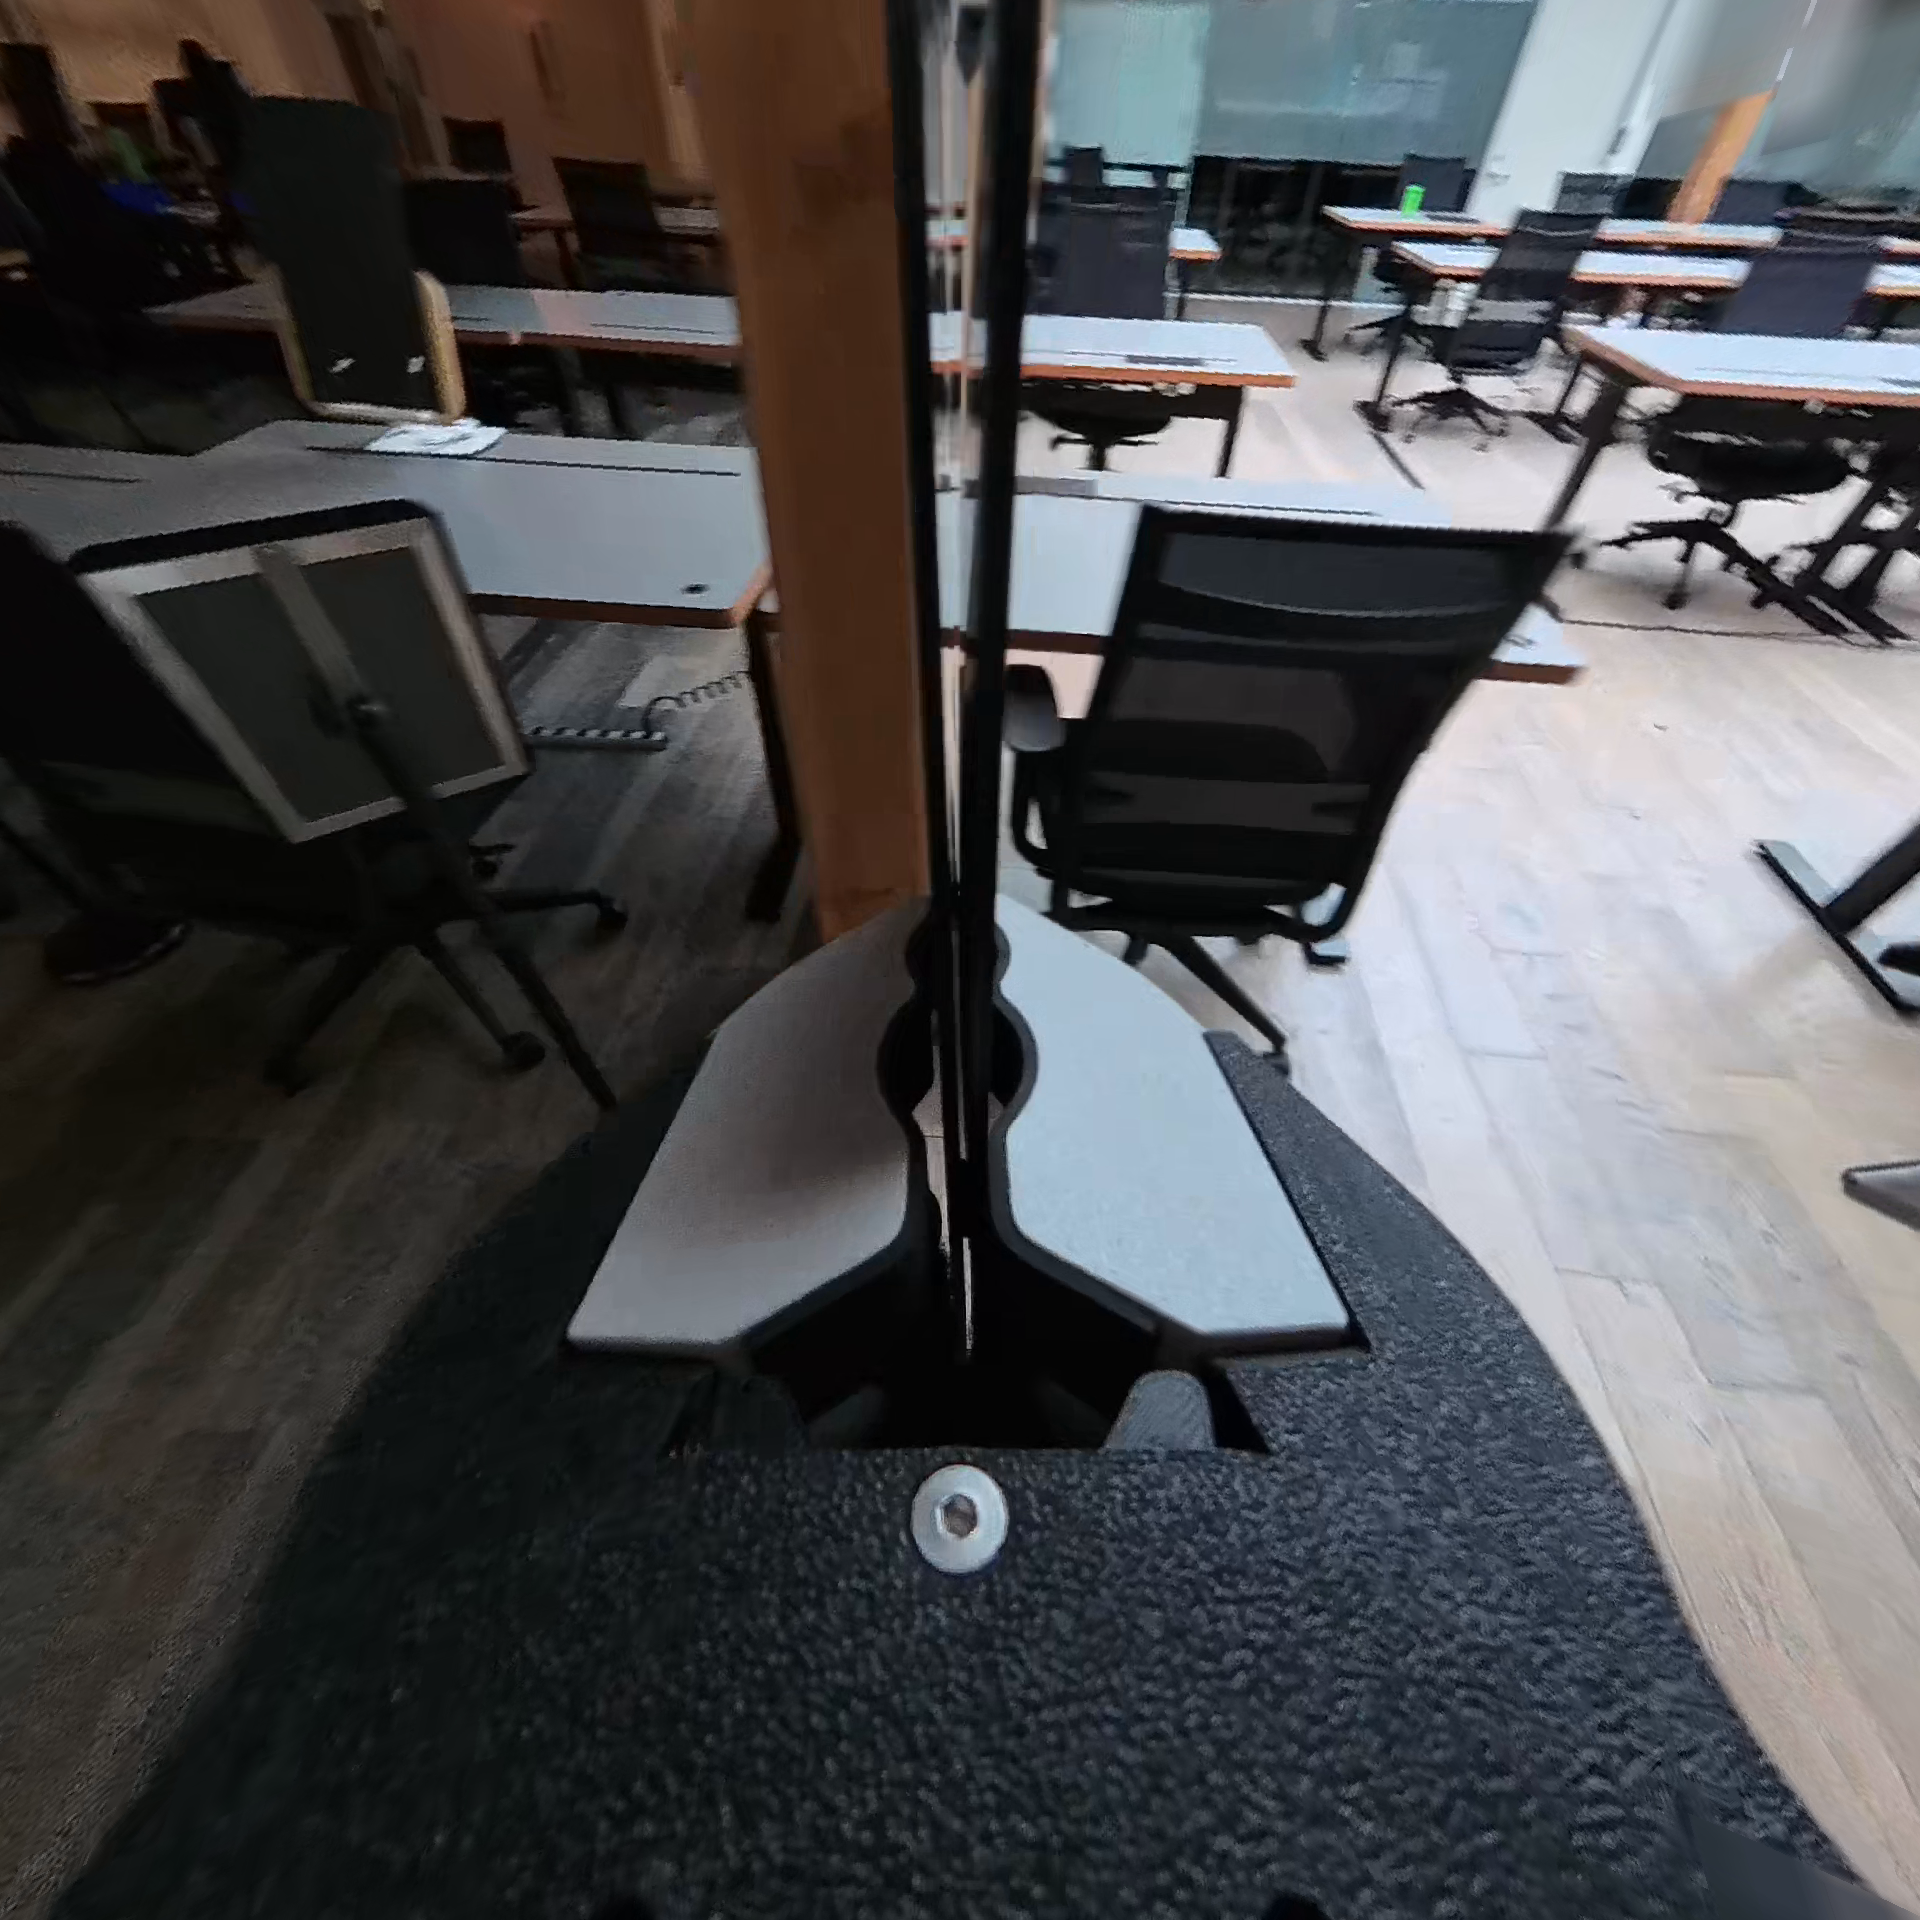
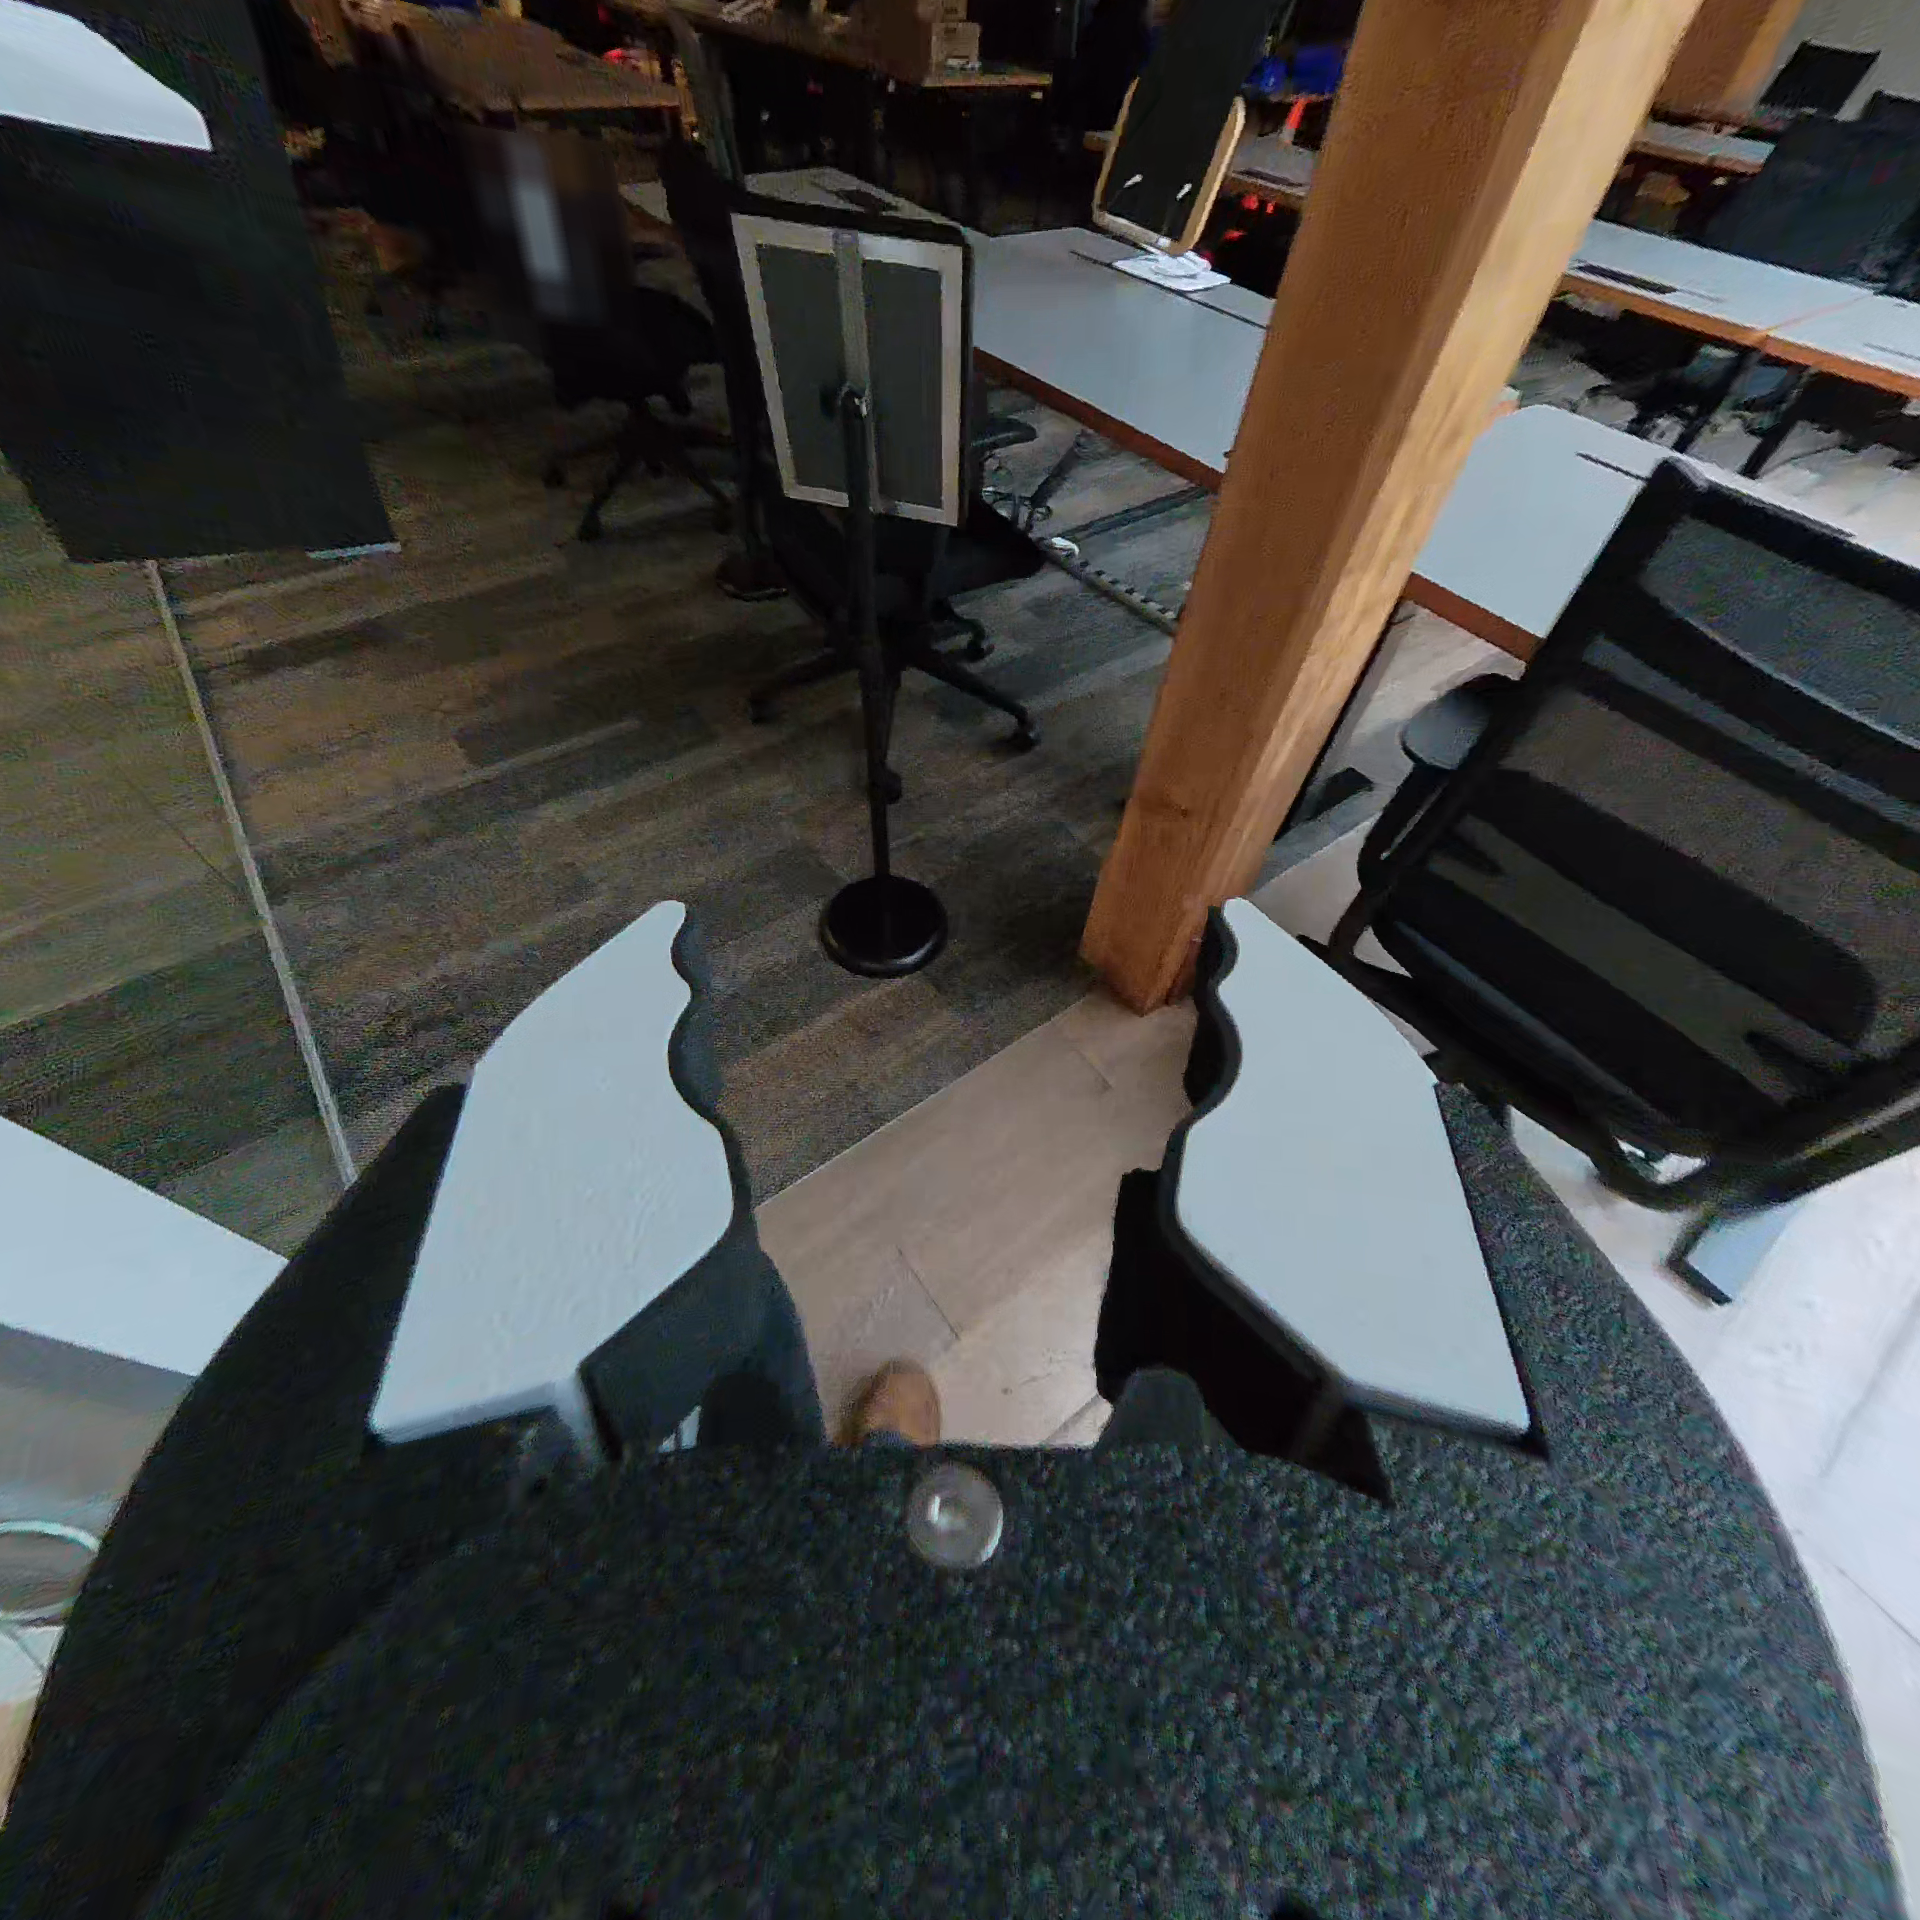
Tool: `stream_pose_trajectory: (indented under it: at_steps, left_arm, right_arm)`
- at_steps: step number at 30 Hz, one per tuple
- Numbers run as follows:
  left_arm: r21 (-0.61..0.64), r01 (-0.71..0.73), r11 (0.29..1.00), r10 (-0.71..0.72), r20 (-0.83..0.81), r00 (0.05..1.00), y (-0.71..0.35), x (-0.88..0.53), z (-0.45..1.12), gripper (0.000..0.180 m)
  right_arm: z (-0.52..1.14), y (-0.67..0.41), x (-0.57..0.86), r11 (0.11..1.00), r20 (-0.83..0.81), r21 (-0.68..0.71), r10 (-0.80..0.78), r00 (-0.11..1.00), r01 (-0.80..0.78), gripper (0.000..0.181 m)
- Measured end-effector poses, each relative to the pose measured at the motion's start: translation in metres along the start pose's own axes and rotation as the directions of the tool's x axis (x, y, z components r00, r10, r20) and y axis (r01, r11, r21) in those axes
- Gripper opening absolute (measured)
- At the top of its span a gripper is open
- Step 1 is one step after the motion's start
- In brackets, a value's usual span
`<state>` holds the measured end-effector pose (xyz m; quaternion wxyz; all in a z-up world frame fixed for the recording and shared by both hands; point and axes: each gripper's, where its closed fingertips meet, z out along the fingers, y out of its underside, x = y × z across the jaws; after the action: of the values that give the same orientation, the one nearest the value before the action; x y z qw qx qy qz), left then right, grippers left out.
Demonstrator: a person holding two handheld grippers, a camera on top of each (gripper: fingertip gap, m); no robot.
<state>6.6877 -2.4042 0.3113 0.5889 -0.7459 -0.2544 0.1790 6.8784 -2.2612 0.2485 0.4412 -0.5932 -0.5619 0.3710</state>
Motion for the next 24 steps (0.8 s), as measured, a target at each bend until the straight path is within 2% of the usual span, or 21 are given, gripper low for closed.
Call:
stream_pose_trajectory:
  at_steps: [5,9,13,18,21,24]
  left_arm:
    - [-0.025,0.065,0.998,-0.058,0.210,0.976,0.003,-0.170,0.062,0.003]
    - [0.002,0.124,0.992,-0.117,0.339,0.933,-0.024,-0.301,0.079,0.003]
    - [-0.010,0.197,0.980,-0.163,0.525,0.836,-0.015,-0.428,0.058,0.002]
    - [0.039,0.246,0.968,-0.208,0.670,0.712,0.011,-0.603,0.037,0.003]
    - [0.081,0.223,0.971,-0.216,0.693,0.687,0.007,-0.712,0.034,0.003]
    - [0.106,0.255,0.961,-0.255,0.694,0.673,-0.010,-0.826,0.034,0.003]
  right_arm:
    - [0.190,-0.046,-0.030,0.998,0.203,0.023,-0.056,0.978,0.052,0.100]
    - [0.335,-0.116,-0.092,0.992,0.411,0.077,-0.118,0.904,0.095,0.103]
    - [0.469,-0.188,-0.172,0.963,0.535,0.140,-0.269,0.801,0.230,0.106]
    - [0.618,-0.253,-0.293,0.933,0.635,0.257,-0.358,0.685,0.251,0.105]
    - [0.702,-0.276,-0.362,0.944,0.642,0.251,-0.329,0.692,0.216,0.104]
    - [0.784,-0.305,-0.428,0.981,0.655,0.158,-0.190,0.731,0.113,0.103]
